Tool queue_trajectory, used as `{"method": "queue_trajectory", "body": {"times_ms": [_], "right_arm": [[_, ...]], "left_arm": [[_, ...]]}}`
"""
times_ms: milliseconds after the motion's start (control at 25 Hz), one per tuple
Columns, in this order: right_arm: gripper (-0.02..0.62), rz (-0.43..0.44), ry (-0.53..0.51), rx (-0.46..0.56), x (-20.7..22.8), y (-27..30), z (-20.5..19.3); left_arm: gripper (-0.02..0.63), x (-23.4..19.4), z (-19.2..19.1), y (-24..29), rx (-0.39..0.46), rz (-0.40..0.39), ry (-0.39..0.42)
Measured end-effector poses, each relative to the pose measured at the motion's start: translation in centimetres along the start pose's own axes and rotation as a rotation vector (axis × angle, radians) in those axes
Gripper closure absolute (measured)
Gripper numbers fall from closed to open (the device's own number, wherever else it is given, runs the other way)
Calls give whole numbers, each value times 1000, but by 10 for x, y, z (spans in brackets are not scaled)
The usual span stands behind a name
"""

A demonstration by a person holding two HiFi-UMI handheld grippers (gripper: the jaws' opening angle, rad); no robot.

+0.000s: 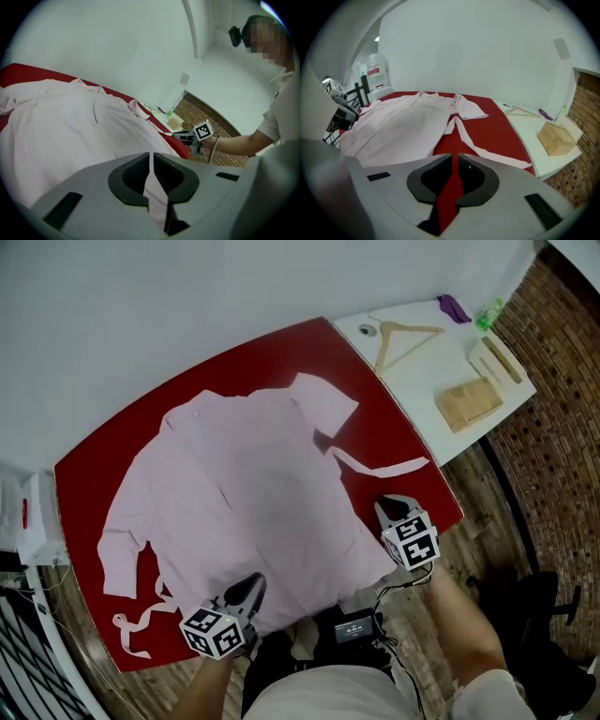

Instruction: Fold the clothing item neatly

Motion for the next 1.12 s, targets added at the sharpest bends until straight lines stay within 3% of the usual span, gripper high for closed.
{"method": "queue_trajectory", "body": {"times_ms": [240, 360, 760, 920, 1120], "right_arm": [[571, 24, 41, 4, 46, 43, 43], [533, 32, 93, 2, 65, 70, 63], [448, 65, 460, 1, 108, 155, 116], [436, 23, 587, -14, 116, 177, 116], [437, -75, 634, -80, 120, 185, 117]], "left_arm": [[600, 2, 20, 23, 23, 51, -9], [600, -7, 27, 29, 25, 83, -23], [600, -26, 53, 44, 51, 150, -55], [600, -23, 63, 58, 53, 142, -46], [599, -14, 79, 82, 50, 105, -10]]}}
Point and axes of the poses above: the fingertips, and each gripper's own axes: y forward along the fingers, x to its right, z out of its top, the point moved 4 cm from there along -y, backward along the fingers, and after that the axes turned 1 degree about -y, right-handed, at the moved point
